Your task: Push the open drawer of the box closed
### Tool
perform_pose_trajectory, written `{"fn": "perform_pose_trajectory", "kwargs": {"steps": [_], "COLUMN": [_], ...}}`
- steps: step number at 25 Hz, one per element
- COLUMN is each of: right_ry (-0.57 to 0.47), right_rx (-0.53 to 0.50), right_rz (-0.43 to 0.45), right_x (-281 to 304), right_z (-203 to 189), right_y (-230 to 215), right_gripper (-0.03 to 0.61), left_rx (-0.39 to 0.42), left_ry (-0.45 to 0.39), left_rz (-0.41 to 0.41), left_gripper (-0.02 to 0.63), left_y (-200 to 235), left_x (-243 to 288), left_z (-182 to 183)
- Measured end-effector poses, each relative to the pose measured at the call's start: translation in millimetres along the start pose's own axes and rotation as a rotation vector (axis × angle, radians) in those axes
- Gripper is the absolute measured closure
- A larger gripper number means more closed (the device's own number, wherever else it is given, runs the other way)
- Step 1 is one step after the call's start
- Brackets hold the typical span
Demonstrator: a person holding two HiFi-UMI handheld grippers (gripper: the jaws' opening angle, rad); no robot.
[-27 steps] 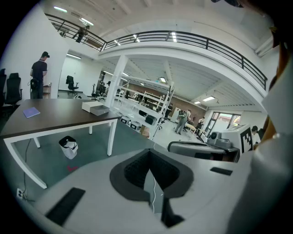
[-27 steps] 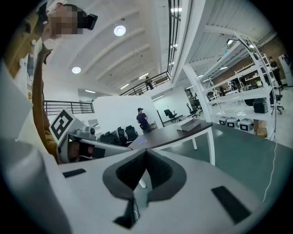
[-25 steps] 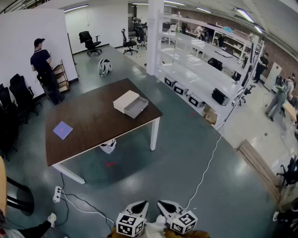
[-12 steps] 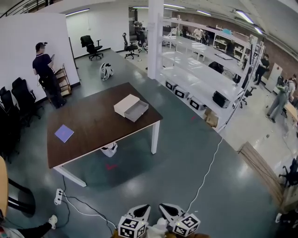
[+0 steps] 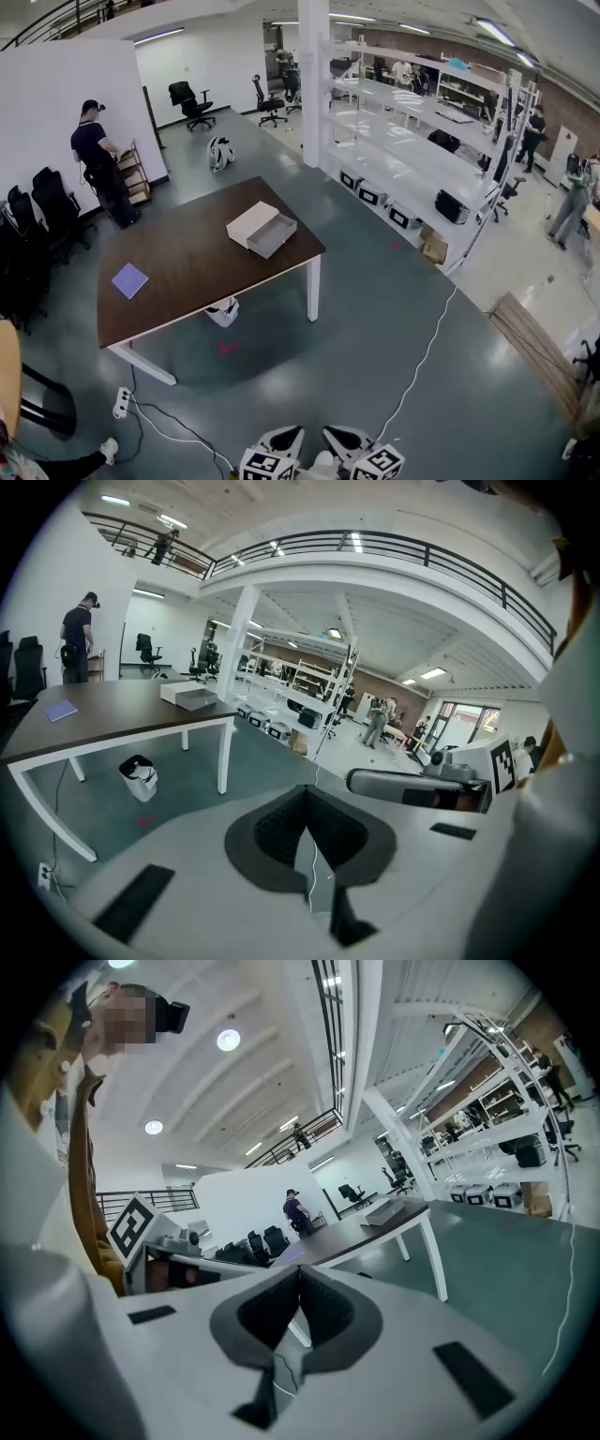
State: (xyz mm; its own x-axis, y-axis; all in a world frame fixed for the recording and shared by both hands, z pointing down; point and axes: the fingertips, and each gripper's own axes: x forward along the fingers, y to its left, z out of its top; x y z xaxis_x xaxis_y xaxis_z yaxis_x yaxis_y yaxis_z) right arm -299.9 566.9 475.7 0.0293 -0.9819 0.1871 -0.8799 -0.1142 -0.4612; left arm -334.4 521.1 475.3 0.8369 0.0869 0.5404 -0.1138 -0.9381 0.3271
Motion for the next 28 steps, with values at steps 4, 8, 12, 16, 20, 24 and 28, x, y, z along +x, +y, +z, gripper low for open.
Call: {"fn": "perform_pose_trajectory", "kwargs": {"steps": [4, 8, 12, 16, 20, 24, 28], "right_ry": [0.013, 0.047, 0.063, 0.087, 0.09, 0.084, 0.062], "right_rx": [-0.027, -0.081, -0.109, -0.118, -0.101, -0.098, -0.073], "right_rz": [0.011, 0.041, 0.048, 0.045, 0.026, 0.011, -0.033], "right_x": [2.7, 19.2, 46.4, 87.6, 156.4, 226.8, 298.6], "right_z": [3.5, 18.8, 37.2, 47.6, 65.0, 113.6, 146.6], "right_y": [-28.2, -43.2, -68.8, -96.1, -128.4, -145.9, -169.0], "right_gripper": [0.572, 0.572, 0.572, 0.572, 0.572, 0.572, 0.572], "left_rx": [0.002, 0.013, 0.006, 0.016, 0.0, 0.019, 0.043], "left_ry": [0.0, -0.005, -0.016, -0.023, -0.032, -0.038, -0.017], "left_rz": [0.028, 0.052, 0.045, 0.02, 0.01, -0.035, -0.083], "left_gripper": [0.609, 0.608, 0.609, 0.609, 0.609, 0.609, 0.607], "left_y": [1.5, 12.8, 30.6, 63.5, 129.7, 188.0, 243.6], "left_x": [25.4, 46.0, 77.1, 107.1, 142.5, 167.5, 191.6], "left_z": [8.8, 31.4, 55.4, 84.5, 117.7, 182.0, 225.1]}}
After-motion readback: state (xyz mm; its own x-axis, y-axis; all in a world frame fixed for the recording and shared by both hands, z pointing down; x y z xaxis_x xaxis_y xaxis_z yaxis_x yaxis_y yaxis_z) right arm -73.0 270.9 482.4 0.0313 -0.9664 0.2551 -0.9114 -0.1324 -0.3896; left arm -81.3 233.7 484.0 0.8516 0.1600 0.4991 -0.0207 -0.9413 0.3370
